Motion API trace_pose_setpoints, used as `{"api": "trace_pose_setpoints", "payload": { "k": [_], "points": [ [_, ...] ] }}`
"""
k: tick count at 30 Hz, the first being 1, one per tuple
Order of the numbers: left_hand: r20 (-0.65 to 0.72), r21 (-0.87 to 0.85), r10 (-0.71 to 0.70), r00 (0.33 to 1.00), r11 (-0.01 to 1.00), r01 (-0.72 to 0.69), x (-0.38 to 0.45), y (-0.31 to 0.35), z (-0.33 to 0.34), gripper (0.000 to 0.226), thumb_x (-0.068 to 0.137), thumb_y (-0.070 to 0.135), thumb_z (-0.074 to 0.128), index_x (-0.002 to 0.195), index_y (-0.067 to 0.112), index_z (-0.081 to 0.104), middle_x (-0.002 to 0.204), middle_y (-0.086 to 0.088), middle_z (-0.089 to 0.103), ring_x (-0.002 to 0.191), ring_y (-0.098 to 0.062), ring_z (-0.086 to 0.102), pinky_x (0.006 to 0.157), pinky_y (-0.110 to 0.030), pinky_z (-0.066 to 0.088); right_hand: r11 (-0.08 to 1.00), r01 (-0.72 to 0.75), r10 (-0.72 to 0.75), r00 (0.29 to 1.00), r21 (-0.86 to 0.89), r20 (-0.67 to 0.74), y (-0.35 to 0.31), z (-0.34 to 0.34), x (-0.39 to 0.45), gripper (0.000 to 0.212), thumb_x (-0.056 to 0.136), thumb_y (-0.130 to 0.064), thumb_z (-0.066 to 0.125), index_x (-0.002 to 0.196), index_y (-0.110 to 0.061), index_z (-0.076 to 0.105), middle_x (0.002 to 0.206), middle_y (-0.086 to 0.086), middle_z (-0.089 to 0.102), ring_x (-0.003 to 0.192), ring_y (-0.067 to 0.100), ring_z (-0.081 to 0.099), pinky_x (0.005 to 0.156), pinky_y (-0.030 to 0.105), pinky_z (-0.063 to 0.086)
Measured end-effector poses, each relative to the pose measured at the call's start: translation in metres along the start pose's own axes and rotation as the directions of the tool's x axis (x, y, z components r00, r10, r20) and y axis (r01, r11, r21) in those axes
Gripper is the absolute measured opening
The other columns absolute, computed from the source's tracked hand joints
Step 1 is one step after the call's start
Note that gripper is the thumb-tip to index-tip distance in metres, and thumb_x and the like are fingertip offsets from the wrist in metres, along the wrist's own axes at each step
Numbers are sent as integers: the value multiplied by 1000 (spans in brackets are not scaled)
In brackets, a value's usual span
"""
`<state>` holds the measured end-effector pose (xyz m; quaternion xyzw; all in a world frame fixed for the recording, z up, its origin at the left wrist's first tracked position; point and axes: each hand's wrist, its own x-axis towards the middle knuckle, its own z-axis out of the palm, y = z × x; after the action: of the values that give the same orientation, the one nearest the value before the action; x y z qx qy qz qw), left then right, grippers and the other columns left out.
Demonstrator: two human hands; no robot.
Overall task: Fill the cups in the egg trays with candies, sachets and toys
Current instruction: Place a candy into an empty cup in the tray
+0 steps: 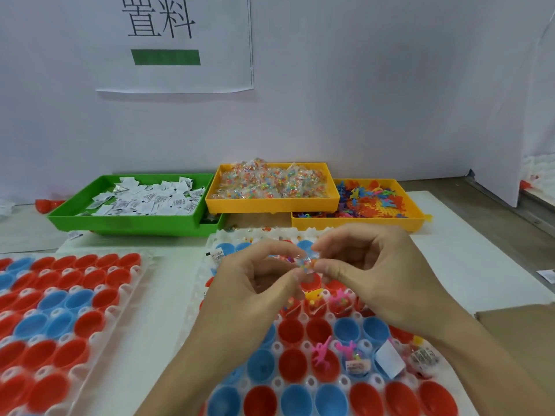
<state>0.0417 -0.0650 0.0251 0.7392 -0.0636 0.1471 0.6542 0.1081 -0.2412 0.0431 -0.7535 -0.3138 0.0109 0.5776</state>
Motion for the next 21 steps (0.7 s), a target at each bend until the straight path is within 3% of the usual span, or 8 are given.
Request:
{"api": "trace_pose_setpoints", "payload": {
  "k": [2,6,14,17,21],
  "points": [
    [-56,38,17,998,999,-15,-4,-3,-2,23,87,5,69,87,27,73,75,-2,75,65,-14,70,60,-17,51,1000,-12,12,1000,1,15,1,0,-1,18,73,-21,80,90,-24,75,81,-4,75,76,13,73,69,17,57],
    [-71,44,41,997,998,-38,-9,-1,-5,10,82,19,77,87,27,73,76,-2,75,70,-16,71,66,-20,55,1000,-10,11,997,-10,74,-1,5,-1,14,73,-25,79,86,-27,75,82,-5,75,79,13,73,71,19,58],
    [-102,161,146,984,979,-129,-15,-3,-8,26,82,0,74,79,25,72,73,-1,71,68,-16,67,65,-26,57,1000,15,-15,994,0,106,-6,11,-3,13,78,-16,79,84,-27,75,83,-5,75,79,13,73,72,20,58],
    [-107,141,139,984,982,-124,-18,-1,-7,15,81,10,72,85,25,71,77,-1,70,71,-18,68,66,-29,57,1000,18,-20,993,19,114,-8,15,-4,10,79,-16,79,82,-25,75,83,-4,75,78,12,73,71,20,58],
    [-95,132,123,988,985,-110,-20,0,-7,18,78,17,71,91,29,72,81,-1,71,77,-20,69,69,-32,58,1000,14,-16,991,17,130,-10,15,-5,13,79,-11,79,82,-22,74,82,-6,75,77,12,73,71,19,58]
  ]
}}
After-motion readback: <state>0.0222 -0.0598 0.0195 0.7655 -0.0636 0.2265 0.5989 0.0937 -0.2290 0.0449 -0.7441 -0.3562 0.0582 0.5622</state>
